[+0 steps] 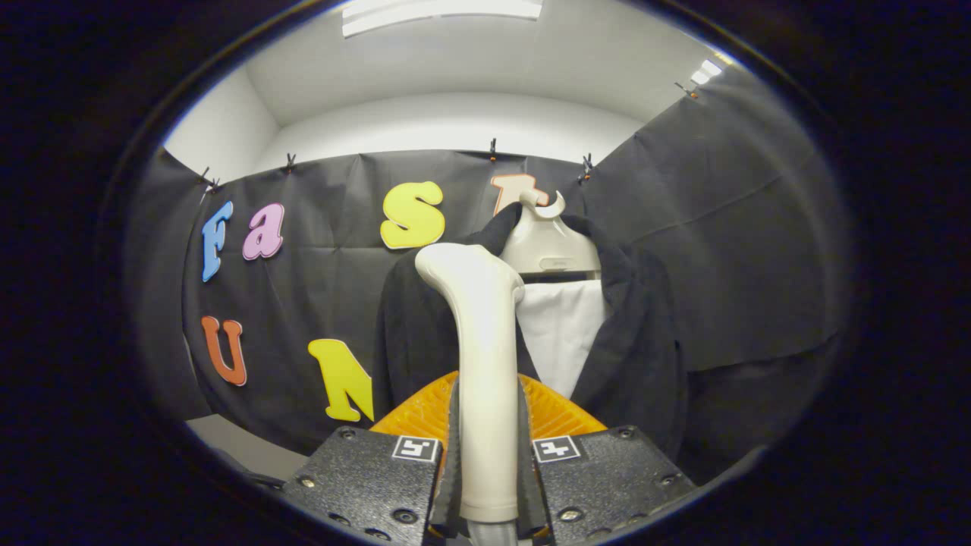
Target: Iron the clothes twice with a garment steamer, once on the left side and once on the right side.
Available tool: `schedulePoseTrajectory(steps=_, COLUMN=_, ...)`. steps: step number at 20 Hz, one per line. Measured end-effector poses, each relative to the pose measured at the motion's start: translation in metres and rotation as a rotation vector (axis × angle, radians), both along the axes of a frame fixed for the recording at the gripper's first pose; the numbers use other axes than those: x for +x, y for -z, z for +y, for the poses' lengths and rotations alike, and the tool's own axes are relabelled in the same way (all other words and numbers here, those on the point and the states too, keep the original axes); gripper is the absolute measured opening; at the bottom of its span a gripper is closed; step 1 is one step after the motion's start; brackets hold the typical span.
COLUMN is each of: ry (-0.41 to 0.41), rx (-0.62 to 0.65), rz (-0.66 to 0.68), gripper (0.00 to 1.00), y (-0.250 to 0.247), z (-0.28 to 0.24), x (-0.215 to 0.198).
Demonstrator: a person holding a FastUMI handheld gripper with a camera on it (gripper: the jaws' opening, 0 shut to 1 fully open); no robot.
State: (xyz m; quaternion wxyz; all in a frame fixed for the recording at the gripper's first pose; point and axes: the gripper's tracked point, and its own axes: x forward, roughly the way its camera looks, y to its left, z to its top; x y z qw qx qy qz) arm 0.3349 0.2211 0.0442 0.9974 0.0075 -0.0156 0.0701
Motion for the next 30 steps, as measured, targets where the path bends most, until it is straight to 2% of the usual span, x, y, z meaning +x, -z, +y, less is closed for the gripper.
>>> schedulePoseTrajectory(steps=4, ry=0.032, rx=-0.022, rz=0.036, gripper=0.32, y=0.021, z=-0.012, x=-0.004)
schedulePoseTrajectory(steps=16, ry=0.047, rx=-0.090, rz=0.142, gripper=0.32, y=0.086, z=-0.023, x=-0.039)
schedulePoseTrajectory(steps=27, ry=0.076, rx=-0.075, rz=0.256, gripper=0.32, y=0.141, z=-0.053, x=-0.044)
schedulePoseTrajectory(steps=30, ry=0.079, rx=-0.076, rz=0.294, gripper=0.32, y=0.165, z=-0.066, x=-0.060)
